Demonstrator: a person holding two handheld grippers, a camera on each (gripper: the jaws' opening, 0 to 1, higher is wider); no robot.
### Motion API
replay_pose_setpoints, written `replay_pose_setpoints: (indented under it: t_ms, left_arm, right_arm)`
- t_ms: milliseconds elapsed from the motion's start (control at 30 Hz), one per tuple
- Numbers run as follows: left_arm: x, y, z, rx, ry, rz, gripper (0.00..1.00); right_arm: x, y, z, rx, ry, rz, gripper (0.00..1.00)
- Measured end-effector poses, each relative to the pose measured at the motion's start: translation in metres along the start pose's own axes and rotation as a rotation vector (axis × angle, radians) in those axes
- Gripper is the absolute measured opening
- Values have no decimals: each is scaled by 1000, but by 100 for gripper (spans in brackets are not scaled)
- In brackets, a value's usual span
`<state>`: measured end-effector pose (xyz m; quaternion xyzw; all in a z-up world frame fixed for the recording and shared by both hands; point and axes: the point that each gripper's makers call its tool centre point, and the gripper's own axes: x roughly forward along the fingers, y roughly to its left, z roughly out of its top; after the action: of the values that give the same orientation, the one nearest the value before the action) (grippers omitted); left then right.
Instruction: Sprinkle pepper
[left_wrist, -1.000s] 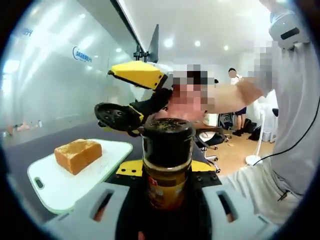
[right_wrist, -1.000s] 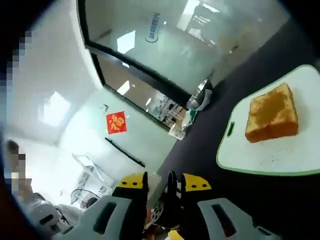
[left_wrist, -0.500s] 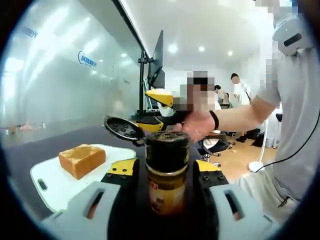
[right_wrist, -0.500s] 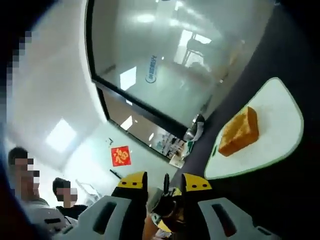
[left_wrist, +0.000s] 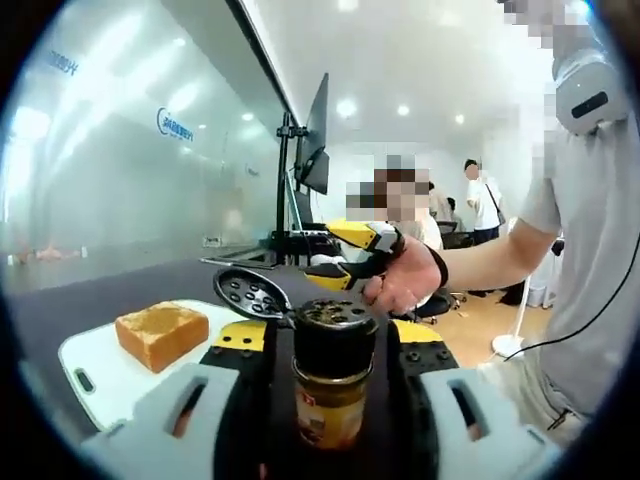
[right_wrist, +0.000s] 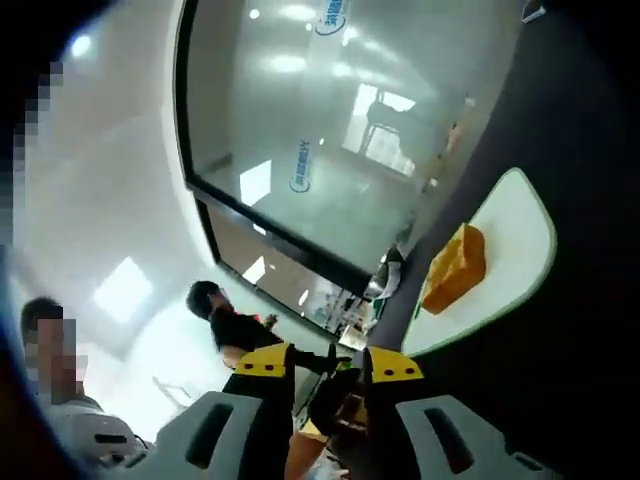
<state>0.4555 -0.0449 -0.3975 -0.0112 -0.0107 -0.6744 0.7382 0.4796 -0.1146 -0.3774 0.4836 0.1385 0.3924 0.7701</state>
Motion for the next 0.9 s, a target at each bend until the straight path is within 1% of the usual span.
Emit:
replay_pose_setpoints:
  t_ms: [100,133,167,200,333,533,700,900]
  left_arm:
    - [1,1,-3,-2,14,0,31]
    - [1,1,-6,2,27,2,27]
    - [1,1,-8,10,38,-1,25]
    - [0,1,-9,1,39,0,24]
    - [0,4,-9,24,39,-1,23]
    - [-1,5,-8,40,39,-5,22]
    - [-2,7,-8,30,31,-5,22]
    - [-1,9,-7,34,20,18,21]
  right_arm:
    - [0,-1,-3,6,2,-1,23]
    - [0,-1,-3,7,1,-2,23]
    - [0,-1,-3,8,-1,-4,23]
    - [-1,-2,-3,11,-4,-4,23]
    - [-3,-1,-3,19,-12,-4,23]
    - [-5,-3,-8,34,-17,-2,23]
    - [-7,-5,-12,56,-33,-3,23]
    - [-10,-7,-14,81,-47,4,23]
